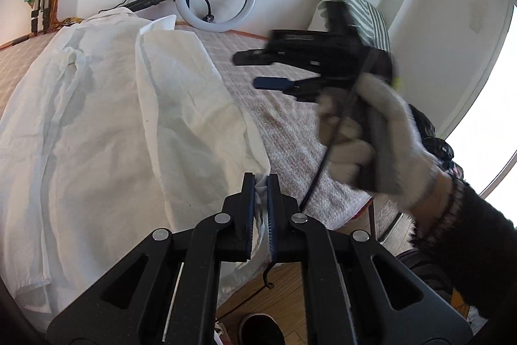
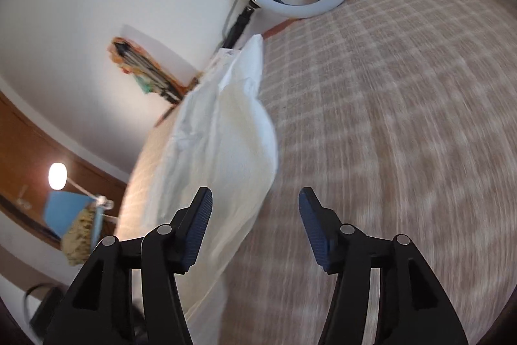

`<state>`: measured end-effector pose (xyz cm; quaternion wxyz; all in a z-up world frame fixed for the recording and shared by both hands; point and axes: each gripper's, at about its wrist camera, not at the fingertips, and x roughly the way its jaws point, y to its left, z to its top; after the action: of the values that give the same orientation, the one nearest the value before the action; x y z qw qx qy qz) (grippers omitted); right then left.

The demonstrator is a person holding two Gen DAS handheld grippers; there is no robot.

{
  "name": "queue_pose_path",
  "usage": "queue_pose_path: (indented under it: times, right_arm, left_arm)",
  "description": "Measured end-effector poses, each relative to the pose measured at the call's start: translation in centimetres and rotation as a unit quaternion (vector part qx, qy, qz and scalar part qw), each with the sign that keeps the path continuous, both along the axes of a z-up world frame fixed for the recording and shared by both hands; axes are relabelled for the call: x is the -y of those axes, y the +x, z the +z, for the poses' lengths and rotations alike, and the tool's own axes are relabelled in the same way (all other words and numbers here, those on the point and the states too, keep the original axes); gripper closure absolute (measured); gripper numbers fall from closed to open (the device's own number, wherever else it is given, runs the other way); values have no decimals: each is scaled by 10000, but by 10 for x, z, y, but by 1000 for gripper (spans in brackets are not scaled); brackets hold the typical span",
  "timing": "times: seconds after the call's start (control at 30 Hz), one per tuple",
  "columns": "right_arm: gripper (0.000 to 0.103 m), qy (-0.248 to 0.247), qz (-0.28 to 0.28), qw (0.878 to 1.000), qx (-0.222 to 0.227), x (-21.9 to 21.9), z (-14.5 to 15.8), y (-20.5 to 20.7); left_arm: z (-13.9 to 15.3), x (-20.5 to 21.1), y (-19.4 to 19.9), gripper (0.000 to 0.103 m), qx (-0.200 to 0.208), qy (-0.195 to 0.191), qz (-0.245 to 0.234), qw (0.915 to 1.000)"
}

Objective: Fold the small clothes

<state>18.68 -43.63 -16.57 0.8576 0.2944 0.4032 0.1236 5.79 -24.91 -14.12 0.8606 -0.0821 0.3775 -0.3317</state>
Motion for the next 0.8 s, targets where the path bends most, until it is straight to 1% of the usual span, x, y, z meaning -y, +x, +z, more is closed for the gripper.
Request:
queue_pose_path:
  times: [0.03,0.1,0.13,0.17,0.2,0.23,0.3,0.4,0.47,0.53,0.67,0.8]
  right_arm:
    - [47,-56,23,10000,-71,-3,-5,14]
    - [47,29,76,9998,-163,-7,-14,37]
    - [52,99,133,9997,-199,-11,-18,46]
    - [70,154,171,9995,-223,-15,-21,54]
    - [97,161,181,9993,-278,-21,-22,60]
    - [99,123,190,9990,-396,-26,-24,65]
    - [100,-11,-6,9982,-592,-34,-20,68]
    - [101,-339,7,9986,-409,-51,1,68]
    - [101,-706,29,9972,-255,-67,19,68]
    - [101,-1097,61,9938,-196,-85,32,69]
    - [101,-1480,146,9886,-238,-114,38,79]
    - [101,-1609,363,9859,-287,-144,34,94]
  left_arm:
    - [0,-4,-1,98,-18,-32,22,10000]
    - [-1,-10,-2,98,-110,-111,34,9999]
    - [-2,-14,-2,98,-155,-163,49,9997]
    - [-3,-18,-1,98,-174,-195,76,9996]
    - [-3,-22,0,98,-191,-222,100,9995]
    - [-4,-27,1,98,-235,-307,131,9992]
    - [-6,-39,5,98,-340,-496,175,9980]
    - [-9,-52,4,98,-423,-662,207,9967]
    - [-11,-63,3,98,-447,-740,235,9960]
    - [-14,-75,3,98,-489,-798,265,9953]
    - [-20,-97,2,98,-588,-887,433,9934]
    - [-24,-119,-2,98,-650,-934,651,9914]
